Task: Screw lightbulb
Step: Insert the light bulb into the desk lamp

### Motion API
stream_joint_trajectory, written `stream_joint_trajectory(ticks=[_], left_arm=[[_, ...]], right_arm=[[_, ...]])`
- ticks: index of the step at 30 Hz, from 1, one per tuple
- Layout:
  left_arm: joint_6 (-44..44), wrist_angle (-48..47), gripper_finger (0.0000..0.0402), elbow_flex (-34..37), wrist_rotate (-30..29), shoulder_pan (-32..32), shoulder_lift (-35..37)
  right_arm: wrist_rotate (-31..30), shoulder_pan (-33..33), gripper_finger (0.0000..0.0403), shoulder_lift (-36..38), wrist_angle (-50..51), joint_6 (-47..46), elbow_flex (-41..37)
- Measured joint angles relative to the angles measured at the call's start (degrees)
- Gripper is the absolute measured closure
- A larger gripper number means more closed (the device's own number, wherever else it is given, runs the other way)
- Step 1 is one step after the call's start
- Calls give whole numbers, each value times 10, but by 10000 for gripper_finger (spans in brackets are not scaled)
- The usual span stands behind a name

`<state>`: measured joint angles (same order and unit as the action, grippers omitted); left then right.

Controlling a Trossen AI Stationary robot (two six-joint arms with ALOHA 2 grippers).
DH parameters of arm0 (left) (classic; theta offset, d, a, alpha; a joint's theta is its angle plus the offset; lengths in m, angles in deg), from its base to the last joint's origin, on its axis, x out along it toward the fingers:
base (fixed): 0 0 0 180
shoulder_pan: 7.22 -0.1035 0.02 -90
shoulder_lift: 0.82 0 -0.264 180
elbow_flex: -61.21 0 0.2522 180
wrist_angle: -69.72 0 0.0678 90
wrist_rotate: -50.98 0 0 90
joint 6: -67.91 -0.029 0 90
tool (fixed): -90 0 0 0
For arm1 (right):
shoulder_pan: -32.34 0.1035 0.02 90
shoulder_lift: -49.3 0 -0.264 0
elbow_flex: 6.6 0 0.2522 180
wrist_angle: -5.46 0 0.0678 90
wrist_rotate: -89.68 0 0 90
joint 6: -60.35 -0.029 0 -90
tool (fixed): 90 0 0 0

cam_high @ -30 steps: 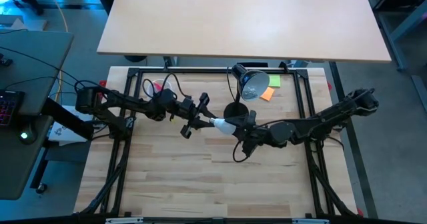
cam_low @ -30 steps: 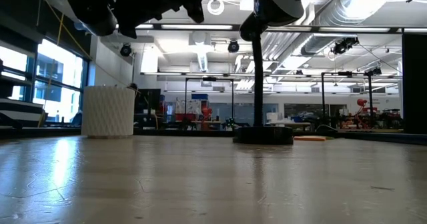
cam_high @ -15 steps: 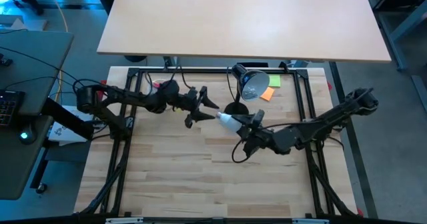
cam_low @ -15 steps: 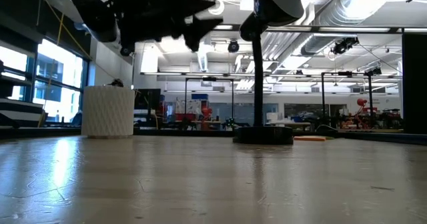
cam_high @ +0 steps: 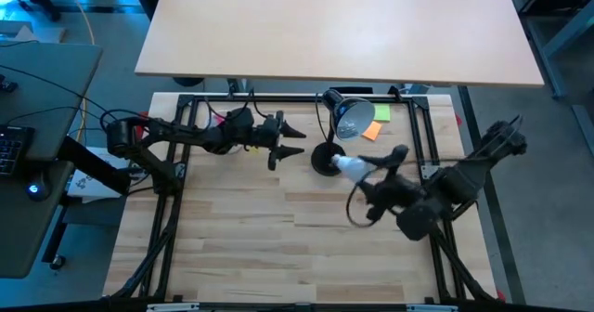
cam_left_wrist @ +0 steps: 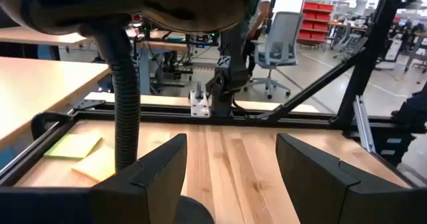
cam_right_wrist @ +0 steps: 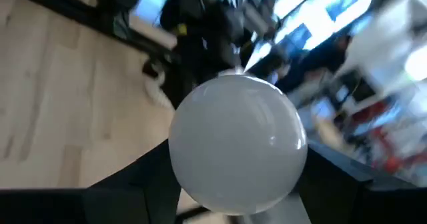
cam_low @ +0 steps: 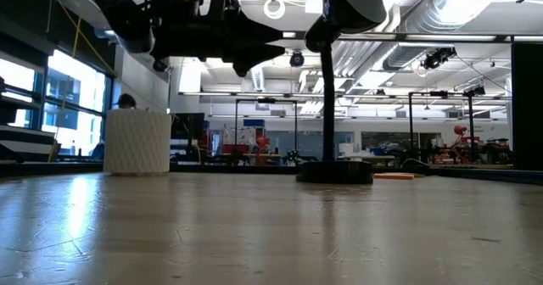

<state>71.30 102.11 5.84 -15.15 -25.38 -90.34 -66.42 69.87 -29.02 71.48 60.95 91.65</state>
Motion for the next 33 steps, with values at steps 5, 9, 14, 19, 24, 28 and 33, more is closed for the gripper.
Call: stream_joint_trajectory(ticks=[5,9,14,19,24,28,33], left_arm=[[-11,1,177,-2,-2,-2,0],[-14,5,177,-15,5,-29,0],[11,46,177,-75,147,-110,-27],[125,46,176,-206,263,-176,-152],[230,51,160,-366,390,-188,-300],[315,126,143,-465,471,-178,-376],[372,203,139,-512,482,-169,-411]], right_arm=[[-1,-4,163,0,255,-231,42],[-13,-43,163,1,317,-263,30],[-19,-88,163,0,305,-175,-5],[-18,-108,163,6,295,-138,-23],[-18,-109,163,43,240,-102,-40],[-16,-110,163,87,130,-24,-85],[-5,-143,163,118,-58,122,-163]])
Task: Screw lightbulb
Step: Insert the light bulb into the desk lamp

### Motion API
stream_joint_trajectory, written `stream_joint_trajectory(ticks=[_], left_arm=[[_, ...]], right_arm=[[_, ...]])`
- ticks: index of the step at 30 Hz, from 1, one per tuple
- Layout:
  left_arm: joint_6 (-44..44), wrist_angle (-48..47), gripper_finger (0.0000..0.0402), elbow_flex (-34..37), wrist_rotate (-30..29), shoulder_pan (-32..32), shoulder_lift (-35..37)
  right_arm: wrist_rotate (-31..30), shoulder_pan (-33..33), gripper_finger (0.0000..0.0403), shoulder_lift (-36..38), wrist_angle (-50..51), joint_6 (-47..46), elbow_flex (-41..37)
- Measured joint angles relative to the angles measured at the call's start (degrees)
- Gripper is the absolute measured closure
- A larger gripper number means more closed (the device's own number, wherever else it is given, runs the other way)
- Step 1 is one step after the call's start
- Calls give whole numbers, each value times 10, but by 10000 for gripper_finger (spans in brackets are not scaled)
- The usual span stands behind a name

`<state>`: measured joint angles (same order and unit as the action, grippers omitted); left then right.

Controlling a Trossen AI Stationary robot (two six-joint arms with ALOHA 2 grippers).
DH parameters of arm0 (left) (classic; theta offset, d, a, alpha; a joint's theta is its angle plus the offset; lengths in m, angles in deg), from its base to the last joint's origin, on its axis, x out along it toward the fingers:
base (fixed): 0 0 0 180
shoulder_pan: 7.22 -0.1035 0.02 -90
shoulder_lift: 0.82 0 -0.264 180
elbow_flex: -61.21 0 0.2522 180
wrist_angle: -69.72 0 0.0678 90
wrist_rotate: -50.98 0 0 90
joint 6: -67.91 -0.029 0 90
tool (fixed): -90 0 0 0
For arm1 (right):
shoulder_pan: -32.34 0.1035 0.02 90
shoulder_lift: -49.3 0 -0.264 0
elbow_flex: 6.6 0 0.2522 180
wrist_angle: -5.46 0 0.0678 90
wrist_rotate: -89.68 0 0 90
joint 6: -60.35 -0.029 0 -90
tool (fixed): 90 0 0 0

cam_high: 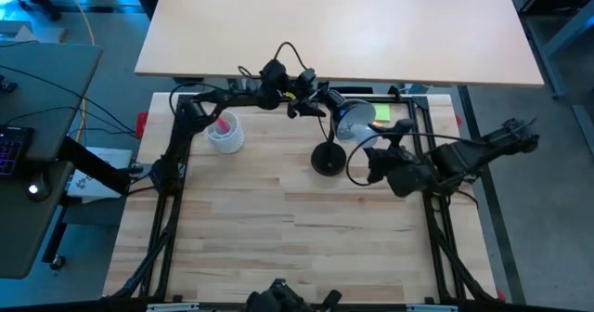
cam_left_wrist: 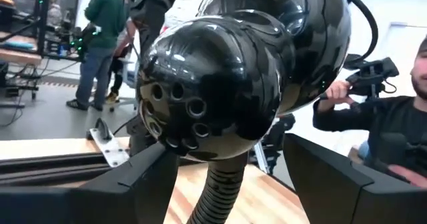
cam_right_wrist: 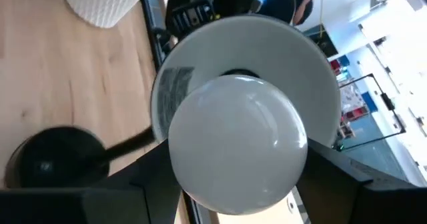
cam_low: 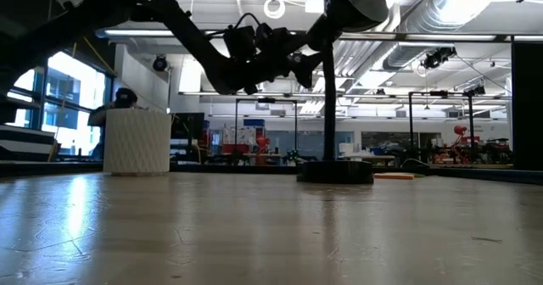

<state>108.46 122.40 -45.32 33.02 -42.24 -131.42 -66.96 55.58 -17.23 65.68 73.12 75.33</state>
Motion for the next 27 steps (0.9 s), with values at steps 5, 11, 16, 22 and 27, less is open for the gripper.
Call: stream_joint_trajectory(ticks=[5,11,16,22,27], left_arm=[[9,13,139,-1,-4,-1,0],[0,20,139,-1,-5,5,0],[-6,22,139,1,-5,9,1],[10,35,139,2,13,-4,1],[28,40,139,2,15,-18,1]], right_arm=[[46,-64,163,6,-99,88,-35],[78,-125,163,6,-137,144,-39],[133,-148,163,5,-182,180,-39],[133,-165,164,2,-213,190,-39],[122,-166,164,2,-214,188,-39]])
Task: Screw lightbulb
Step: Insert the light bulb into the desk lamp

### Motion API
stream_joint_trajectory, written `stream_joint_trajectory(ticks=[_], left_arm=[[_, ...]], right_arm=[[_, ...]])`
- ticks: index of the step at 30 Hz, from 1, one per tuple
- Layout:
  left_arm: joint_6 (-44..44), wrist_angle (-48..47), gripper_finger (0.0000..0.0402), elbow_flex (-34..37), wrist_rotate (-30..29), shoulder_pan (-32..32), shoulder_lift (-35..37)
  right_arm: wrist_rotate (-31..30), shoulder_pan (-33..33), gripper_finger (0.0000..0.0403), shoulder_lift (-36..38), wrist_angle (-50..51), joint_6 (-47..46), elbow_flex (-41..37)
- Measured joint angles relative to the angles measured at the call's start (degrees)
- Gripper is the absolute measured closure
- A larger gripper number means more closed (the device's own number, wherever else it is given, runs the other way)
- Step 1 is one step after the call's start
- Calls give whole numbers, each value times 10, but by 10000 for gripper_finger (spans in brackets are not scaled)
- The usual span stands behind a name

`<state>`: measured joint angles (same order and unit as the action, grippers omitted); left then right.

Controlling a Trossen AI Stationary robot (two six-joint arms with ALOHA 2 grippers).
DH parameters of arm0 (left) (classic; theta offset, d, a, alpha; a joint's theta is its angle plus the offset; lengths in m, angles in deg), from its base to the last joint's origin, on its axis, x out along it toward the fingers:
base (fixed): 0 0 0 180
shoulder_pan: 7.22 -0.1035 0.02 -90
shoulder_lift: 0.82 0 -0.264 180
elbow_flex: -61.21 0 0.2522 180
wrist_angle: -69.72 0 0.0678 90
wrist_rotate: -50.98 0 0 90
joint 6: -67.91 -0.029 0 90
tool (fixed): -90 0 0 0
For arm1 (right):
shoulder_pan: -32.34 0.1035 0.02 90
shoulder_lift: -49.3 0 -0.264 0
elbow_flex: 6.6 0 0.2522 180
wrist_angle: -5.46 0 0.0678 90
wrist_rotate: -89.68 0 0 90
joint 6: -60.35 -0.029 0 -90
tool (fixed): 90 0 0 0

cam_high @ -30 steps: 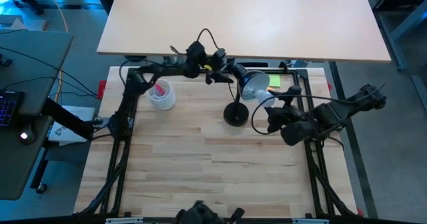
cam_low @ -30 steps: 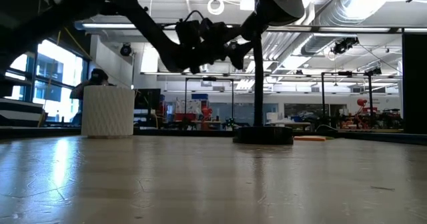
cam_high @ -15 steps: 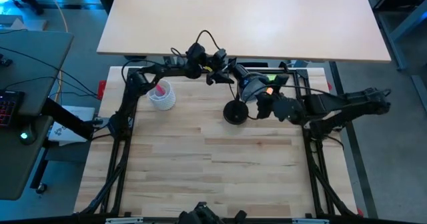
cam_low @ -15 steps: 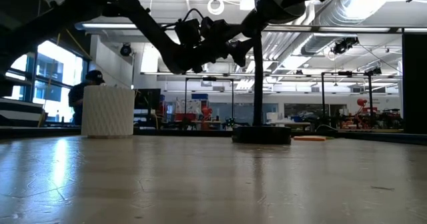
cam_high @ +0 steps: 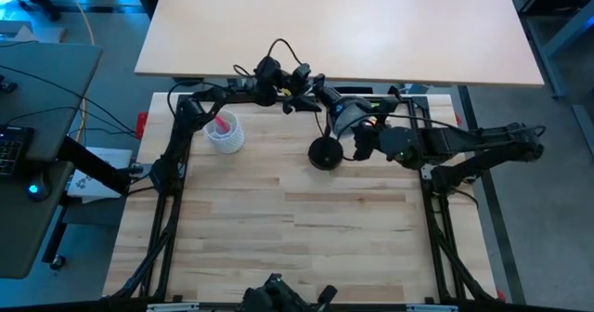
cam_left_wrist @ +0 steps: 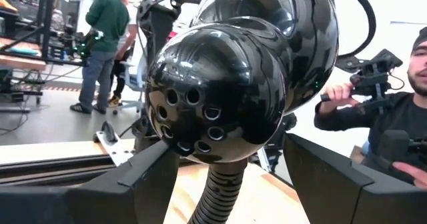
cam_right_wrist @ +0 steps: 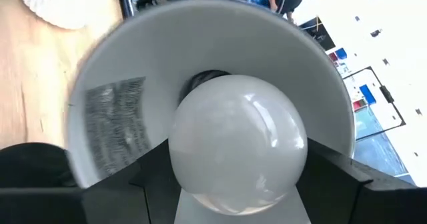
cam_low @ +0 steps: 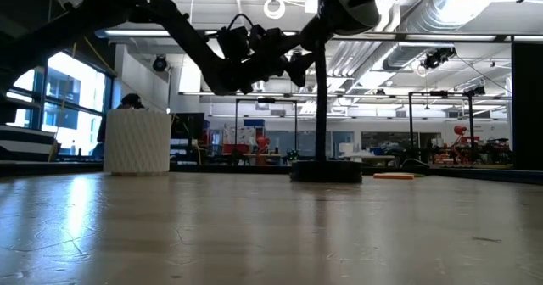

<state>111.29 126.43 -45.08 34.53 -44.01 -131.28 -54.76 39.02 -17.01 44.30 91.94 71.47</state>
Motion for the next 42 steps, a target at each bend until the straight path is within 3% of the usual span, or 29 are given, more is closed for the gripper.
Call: stream_joint_trajectory(ticks=[9,21,29,42], left_arm=[[-5,3,139,0,-5,8,0],[-9,-3,139,0,9,31,1],[-4,-5,139,0,1,35,1],[24,-18,139,-1,25,14,1]], right_arm=[[18,-4,164,-5,-2,-1,0],[-11,-18,164,-4,-211,94,-99],[-10,-30,164,-4,-208,107,-88],[14,-33,164,-4,-168,53,-87]])
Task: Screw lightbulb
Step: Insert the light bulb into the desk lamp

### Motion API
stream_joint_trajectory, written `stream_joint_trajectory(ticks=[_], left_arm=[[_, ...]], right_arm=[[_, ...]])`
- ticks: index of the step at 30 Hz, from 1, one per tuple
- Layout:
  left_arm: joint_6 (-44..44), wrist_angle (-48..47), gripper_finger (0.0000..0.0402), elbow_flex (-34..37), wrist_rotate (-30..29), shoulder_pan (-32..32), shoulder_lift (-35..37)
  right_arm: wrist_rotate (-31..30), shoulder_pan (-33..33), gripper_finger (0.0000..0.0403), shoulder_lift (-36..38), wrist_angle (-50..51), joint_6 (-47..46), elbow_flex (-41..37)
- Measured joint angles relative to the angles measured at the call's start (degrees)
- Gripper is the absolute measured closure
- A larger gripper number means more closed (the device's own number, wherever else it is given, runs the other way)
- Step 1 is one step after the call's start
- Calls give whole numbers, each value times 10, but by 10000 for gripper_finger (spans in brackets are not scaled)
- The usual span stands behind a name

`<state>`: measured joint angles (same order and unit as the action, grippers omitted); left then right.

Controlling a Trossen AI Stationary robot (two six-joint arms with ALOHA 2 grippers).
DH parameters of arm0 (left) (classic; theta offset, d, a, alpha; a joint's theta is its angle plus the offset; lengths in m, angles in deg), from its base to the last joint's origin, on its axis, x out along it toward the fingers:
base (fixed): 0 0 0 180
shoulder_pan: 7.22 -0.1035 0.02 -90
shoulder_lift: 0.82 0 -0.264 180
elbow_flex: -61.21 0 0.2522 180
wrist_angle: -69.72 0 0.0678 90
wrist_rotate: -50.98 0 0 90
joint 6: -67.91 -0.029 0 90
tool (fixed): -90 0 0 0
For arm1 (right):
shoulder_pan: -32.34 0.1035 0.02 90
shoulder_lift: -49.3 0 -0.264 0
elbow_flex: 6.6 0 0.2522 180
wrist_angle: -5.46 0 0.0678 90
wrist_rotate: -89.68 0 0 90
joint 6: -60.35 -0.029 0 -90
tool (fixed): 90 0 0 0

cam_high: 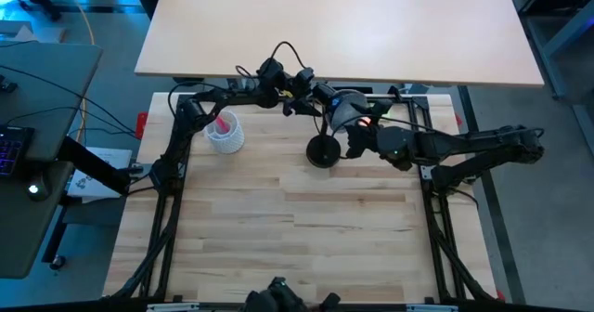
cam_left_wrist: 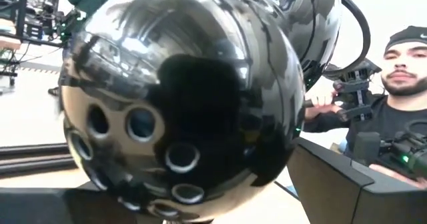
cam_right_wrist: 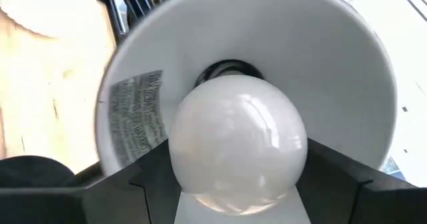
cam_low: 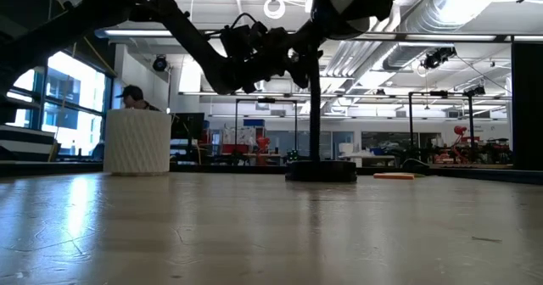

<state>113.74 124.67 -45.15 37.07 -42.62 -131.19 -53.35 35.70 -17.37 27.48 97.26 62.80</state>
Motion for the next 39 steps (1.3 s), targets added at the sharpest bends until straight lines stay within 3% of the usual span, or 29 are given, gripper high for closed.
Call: stream_joint_trajectory(ticks=[11,18,22,28,39], left_arm=[[13,5,139,39,12,-18,2],[7,14,139,88,-9,-49,0],[28,69,139,93,-61,-65,0],[45,124,139,54,-84,-70,0],[-1,18,139,-13,-65,-51,0]], right_arm=[[-3,0,164,0,2,-10,0],[-3,0,164,0,5,-10,0],[0,0,164,0,5,-11,0],[11,0,164,0,0,-10,0],[12,0,164,0,-4,-10,0]])
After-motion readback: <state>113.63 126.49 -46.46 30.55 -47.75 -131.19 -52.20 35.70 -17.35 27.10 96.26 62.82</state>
